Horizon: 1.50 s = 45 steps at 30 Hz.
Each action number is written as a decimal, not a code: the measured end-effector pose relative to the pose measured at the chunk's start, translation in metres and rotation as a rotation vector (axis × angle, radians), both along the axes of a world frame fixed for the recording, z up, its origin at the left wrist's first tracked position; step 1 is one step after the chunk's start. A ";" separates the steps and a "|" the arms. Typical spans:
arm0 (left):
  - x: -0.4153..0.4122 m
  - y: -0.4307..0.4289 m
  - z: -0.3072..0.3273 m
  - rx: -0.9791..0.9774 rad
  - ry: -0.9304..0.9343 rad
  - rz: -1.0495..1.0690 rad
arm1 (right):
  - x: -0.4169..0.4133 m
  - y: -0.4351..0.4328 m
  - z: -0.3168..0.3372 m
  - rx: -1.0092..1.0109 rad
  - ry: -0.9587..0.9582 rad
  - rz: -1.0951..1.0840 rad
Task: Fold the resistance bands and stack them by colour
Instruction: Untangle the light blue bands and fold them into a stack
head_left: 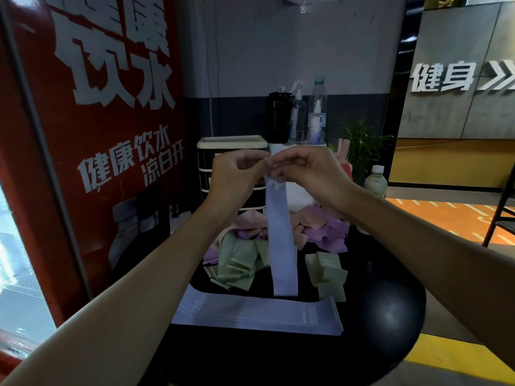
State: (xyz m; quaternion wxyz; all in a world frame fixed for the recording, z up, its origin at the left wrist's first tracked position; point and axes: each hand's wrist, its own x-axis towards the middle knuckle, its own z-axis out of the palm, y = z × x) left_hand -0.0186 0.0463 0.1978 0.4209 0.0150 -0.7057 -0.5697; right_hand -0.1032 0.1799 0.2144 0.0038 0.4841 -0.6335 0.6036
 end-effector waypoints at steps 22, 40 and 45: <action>0.007 -0.001 -0.007 -0.066 -0.199 -0.097 | -0.006 0.001 -0.004 -0.051 -0.044 -0.230; 0.017 0.001 -0.093 -0.125 -0.509 -0.189 | -0.017 0.013 -0.002 -0.105 -0.065 -0.337; 0.028 -0.011 -0.106 -0.083 -0.532 -0.237 | -0.023 0.023 -0.014 -0.084 -0.034 -0.416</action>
